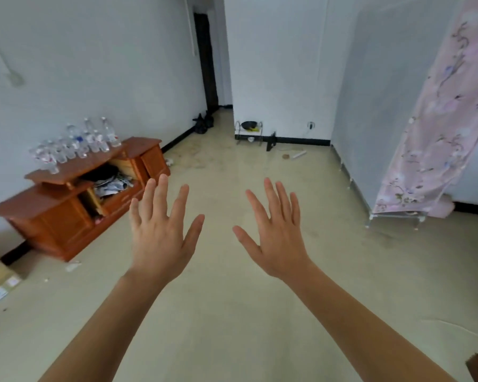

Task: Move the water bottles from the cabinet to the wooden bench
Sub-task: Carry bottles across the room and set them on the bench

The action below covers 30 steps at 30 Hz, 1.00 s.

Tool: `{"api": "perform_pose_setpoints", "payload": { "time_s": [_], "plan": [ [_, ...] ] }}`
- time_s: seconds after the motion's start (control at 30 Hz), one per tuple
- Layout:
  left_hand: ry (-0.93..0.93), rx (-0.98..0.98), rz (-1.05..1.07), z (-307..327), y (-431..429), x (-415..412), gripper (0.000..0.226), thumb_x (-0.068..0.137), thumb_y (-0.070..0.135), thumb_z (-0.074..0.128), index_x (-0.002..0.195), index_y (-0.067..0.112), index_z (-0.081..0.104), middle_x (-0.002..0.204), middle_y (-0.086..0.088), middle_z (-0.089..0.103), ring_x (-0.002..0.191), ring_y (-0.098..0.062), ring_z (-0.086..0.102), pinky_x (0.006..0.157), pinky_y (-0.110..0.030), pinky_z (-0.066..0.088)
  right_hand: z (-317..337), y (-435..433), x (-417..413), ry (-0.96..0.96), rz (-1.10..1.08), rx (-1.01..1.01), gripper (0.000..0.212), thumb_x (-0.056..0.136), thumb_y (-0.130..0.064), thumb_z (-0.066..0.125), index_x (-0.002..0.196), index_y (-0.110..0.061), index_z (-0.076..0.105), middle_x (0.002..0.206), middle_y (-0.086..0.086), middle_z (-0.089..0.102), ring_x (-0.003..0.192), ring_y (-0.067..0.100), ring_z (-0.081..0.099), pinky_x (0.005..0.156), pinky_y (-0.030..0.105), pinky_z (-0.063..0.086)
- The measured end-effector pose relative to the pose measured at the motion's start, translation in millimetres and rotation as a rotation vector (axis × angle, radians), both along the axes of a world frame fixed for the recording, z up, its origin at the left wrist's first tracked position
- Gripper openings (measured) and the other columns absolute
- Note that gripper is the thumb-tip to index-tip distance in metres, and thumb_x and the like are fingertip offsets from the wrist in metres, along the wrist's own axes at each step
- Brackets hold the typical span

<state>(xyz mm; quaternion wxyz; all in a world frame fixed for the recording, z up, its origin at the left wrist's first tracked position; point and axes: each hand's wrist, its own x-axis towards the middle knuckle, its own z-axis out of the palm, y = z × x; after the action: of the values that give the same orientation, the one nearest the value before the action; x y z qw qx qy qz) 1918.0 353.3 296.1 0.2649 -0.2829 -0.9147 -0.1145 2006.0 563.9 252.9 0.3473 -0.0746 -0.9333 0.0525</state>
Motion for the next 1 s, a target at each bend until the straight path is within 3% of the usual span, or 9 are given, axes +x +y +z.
{"api": "perform_pose_setpoints", "payload": {
  "time_s": [0.07, 0.3, 0.5, 0.7, 1.0],
  "plan": [
    [-0.007, -0.007, 0.029, -4, -7, -18, 0.068, 0.100, 0.060, 0.026, 0.155, 0.020, 0.033, 0.166, -0.017, 0.017, 0.154, -0.036, 0.007, 0.120, -0.060, 0.009, -5, -6, -24, -0.021, 0.021, -0.025, 0.071, 0.102, -0.063, 0.038, 0.158, -0.020, 0.032, 0.169, 0.015, 0.012, 0.156, 0.035, 0.005, 0.125, 0.057, 0.007],
    [-0.074, -0.001, 0.228, -31, -33, -191, 0.073, 0.098, 0.064, 0.019, 0.156, 0.022, 0.030, 0.167, -0.014, 0.011, 0.155, -0.032, 0.001, 0.121, -0.062, 0.009, -33, -14, -240, -0.056, 0.212, -0.030, 0.075, 0.102, -0.066, 0.034, 0.161, -0.021, 0.024, 0.170, 0.015, 0.005, 0.157, 0.034, 0.000, 0.125, 0.055, 0.004],
    [-0.096, 0.004, 0.359, -14, -10, -353, 0.066, 0.102, 0.059, 0.030, 0.156, 0.023, 0.027, 0.168, -0.012, 0.007, 0.155, -0.030, -0.004, 0.122, -0.061, 0.003, -15, 20, -433, -0.036, 0.354, -0.039, 0.076, 0.101, -0.063, 0.040, 0.161, -0.019, 0.023, 0.169, 0.017, 0.007, 0.156, 0.037, 0.006, 0.124, 0.057, 0.010],
    [-0.135, 0.003, 0.479, -3, -19, -469, 0.065, 0.103, 0.060, 0.024, 0.158, 0.025, 0.024, 0.168, -0.011, 0.010, 0.155, -0.030, -0.002, 0.121, -0.061, 0.003, 15, 22, -586, -0.018, 0.453, -0.041, 0.076, 0.100, -0.060, 0.045, 0.161, -0.019, 0.024, 0.168, 0.017, 0.010, 0.155, 0.038, 0.009, 0.124, 0.056, 0.011],
    [-0.176, 0.004, 0.541, -35, -53, -650, 0.073, 0.097, 0.065, 0.016, 0.158, 0.026, 0.024, 0.167, -0.011, 0.012, 0.155, -0.030, 0.001, 0.121, -0.060, 0.002, -9, -22, -793, -0.052, 0.565, 0.056, 0.076, 0.099, -0.061, 0.042, 0.160, -0.018, 0.025, 0.168, 0.017, 0.010, 0.154, 0.039, 0.011, 0.124, 0.057, 0.011]
  ]
}}
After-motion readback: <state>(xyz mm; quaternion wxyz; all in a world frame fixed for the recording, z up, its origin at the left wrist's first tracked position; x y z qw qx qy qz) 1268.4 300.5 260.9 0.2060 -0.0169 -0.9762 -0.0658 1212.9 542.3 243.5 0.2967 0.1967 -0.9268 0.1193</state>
